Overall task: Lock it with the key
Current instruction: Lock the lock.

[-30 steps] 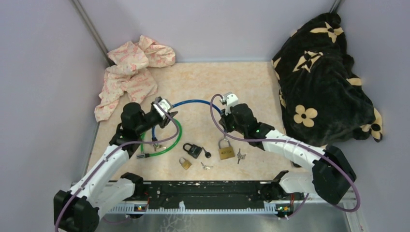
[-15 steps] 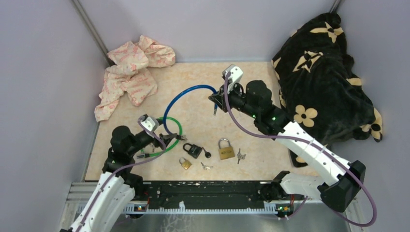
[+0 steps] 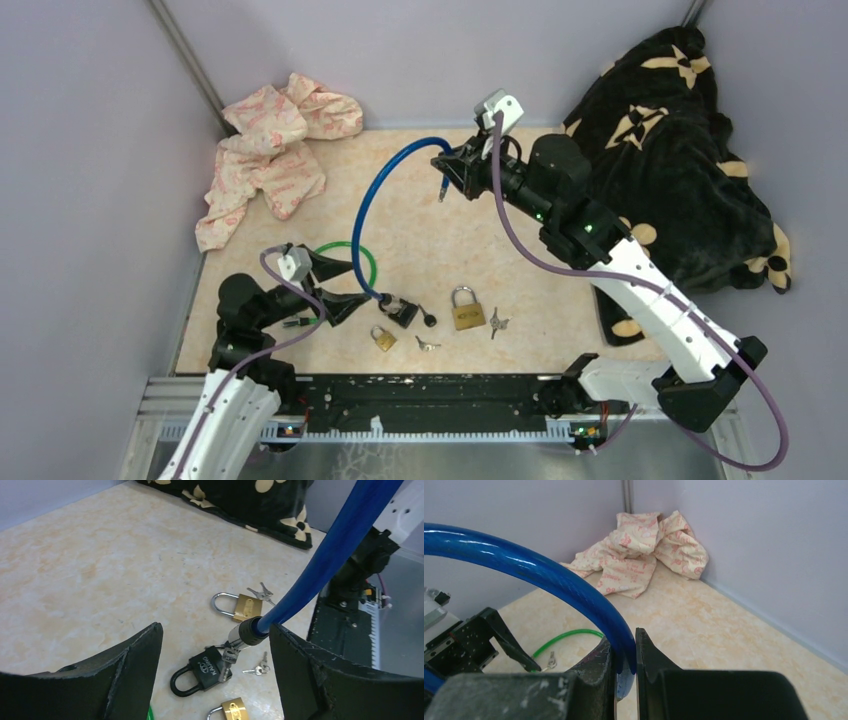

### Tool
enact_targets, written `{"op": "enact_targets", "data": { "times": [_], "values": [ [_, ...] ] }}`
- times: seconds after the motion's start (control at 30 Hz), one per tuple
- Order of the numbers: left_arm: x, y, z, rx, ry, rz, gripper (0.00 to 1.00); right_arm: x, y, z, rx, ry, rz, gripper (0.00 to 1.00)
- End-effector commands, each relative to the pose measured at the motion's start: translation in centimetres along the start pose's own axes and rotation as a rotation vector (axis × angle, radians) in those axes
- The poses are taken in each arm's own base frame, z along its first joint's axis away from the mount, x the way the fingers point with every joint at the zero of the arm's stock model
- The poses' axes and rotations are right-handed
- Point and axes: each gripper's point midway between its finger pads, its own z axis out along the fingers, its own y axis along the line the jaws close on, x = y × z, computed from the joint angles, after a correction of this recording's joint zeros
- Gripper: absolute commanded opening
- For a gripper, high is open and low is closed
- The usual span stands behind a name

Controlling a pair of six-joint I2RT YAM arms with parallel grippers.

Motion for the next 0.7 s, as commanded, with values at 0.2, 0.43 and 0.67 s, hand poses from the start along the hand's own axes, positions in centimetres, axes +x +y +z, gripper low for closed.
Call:
{"op": "enact_targets", "data": {
  "times": [0.2, 0.43, 0.67],
  "values": [
    [-2.4, -2.1, -0.1, 0.083, -0.111, -0.079, 0.80, -8.5, 1.1, 0.4, -0.015, -0.197, -0.002, 0.00],
    [-1.2, -2.9, -0.5, 0.152, -0.061, 0.093, 0.77, -8.7, -1.3, 1.3, 0.143, -0.177, -0.021, 0.00],
    [-3.2, -0.3, -0.2, 0.002, -0.114, 0.147, 0.81, -8.9, -1.2, 1.7, 0.152, -0.180, -0.054, 0.00]
  ]
}}
